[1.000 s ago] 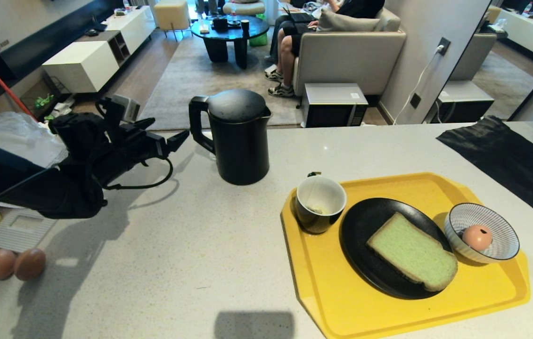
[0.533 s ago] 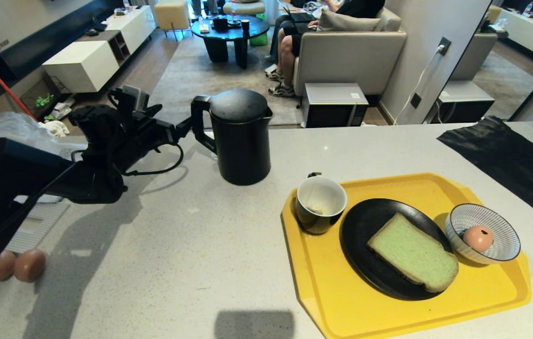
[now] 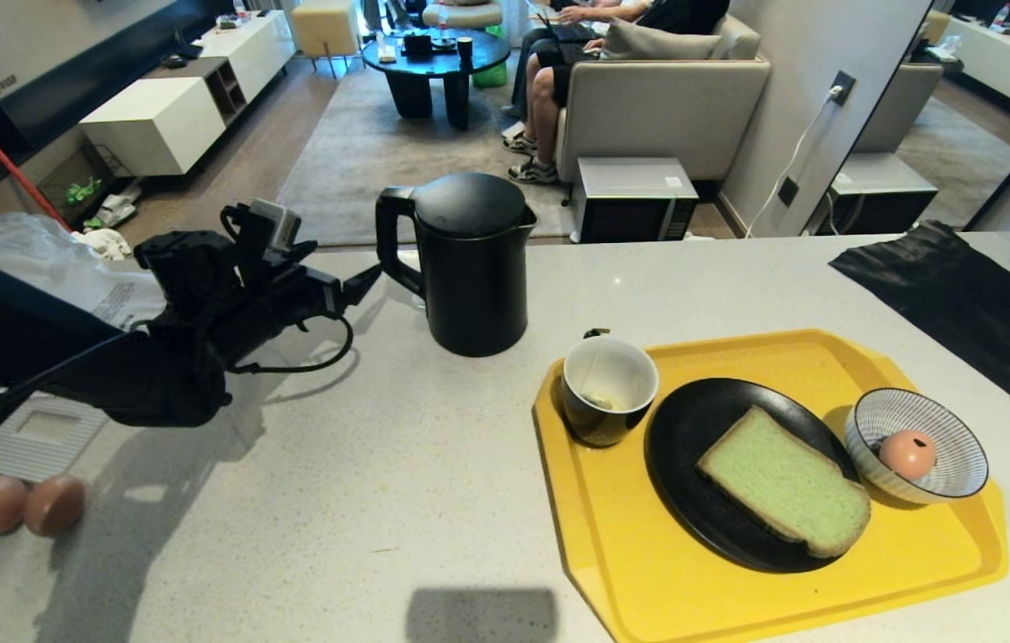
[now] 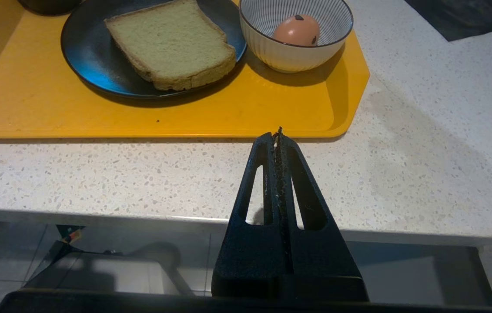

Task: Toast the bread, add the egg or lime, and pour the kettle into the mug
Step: Pick up the kettle

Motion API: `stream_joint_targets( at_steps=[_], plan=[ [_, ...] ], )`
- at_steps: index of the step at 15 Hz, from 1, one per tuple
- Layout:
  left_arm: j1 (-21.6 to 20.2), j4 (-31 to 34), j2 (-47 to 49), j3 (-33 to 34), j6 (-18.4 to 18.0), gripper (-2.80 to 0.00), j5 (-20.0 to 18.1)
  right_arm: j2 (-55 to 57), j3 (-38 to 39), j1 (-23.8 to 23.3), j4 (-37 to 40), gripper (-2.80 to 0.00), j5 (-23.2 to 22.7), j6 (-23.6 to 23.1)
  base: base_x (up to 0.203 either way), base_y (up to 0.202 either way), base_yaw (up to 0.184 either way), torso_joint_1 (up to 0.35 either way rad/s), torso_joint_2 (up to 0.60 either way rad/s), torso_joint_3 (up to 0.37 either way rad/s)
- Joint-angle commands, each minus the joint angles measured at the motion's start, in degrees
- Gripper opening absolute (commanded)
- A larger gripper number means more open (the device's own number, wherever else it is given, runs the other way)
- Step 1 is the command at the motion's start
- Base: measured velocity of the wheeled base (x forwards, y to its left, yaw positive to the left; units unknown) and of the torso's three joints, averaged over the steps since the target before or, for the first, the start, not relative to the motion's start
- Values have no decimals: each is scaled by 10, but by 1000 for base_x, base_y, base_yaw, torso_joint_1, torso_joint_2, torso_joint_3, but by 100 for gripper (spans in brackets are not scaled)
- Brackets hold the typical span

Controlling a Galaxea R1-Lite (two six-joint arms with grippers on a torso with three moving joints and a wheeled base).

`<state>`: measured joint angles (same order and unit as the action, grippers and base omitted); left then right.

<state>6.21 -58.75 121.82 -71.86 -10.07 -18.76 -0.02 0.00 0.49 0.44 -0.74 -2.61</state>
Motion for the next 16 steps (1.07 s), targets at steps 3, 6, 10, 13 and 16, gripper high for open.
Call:
stream_joint_targets(
  at_steps=[3,6,10,13,16],
  plan=[
    [19,-33,-31,19,0,0,18,0,0,0,0,-280,0,-1,0,0,0,0,0,0],
    [23,-31,-24,6,2,0,17,0,0,0,0,-280,0,-2,0,0,0,0,0,0],
    [23,-29,19,-58,6,0,16,0,0,0,0,-280,0,0,0,0,0,0,0,0],
    [23,-11,52,-113,9,0,14,0,0,0,0,-280,0,0,0,0,0,0,0,0],
    [29,-3,89,-166,22,0,11,0,0,0,0,-280,0,-1,0,0,0,0,0,0]
  ],
)
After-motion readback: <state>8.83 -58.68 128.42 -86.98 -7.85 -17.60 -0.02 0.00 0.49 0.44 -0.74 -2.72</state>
